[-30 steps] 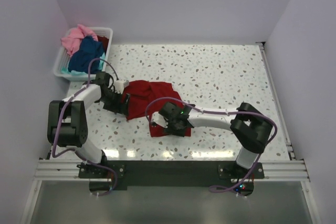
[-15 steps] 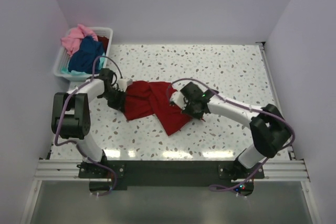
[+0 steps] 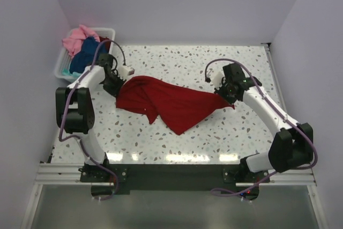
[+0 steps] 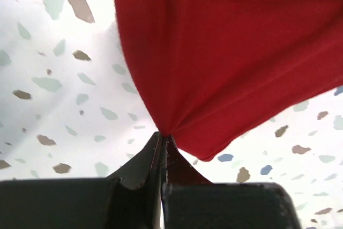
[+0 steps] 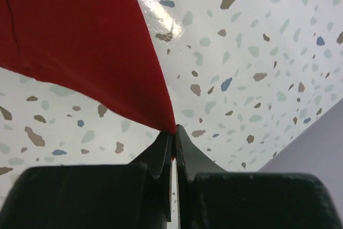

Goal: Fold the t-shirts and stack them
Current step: Flatten the tshirt out

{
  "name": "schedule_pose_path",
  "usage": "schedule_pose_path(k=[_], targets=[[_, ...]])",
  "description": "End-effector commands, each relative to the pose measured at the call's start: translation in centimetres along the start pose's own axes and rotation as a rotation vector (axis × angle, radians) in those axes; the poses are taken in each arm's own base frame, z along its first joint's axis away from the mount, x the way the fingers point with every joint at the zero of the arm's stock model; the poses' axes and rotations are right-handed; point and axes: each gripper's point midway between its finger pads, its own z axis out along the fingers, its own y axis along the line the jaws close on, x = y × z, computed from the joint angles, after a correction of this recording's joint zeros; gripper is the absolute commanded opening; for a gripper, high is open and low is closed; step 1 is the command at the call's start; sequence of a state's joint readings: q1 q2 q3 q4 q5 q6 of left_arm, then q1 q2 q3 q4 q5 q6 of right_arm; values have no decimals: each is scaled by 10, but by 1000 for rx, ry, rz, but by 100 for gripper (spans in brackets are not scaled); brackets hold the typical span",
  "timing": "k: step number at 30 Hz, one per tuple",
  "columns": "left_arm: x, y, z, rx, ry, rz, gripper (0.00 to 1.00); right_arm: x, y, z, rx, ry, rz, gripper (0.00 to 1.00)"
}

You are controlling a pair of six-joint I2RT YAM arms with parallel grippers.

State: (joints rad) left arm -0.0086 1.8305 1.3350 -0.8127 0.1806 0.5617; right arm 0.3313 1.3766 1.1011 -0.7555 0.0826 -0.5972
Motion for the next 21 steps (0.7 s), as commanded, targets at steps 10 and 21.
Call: schedule_pose_path(k=[10, 21], targets=[[-67, 37, -60, -78, -149, 277, 0, -12, -88, -58, 206, -58, 80, 0], [-85, 82, -45, -156, -182, 236, 0, 19, -140, -25, 359, 48, 126, 0]])
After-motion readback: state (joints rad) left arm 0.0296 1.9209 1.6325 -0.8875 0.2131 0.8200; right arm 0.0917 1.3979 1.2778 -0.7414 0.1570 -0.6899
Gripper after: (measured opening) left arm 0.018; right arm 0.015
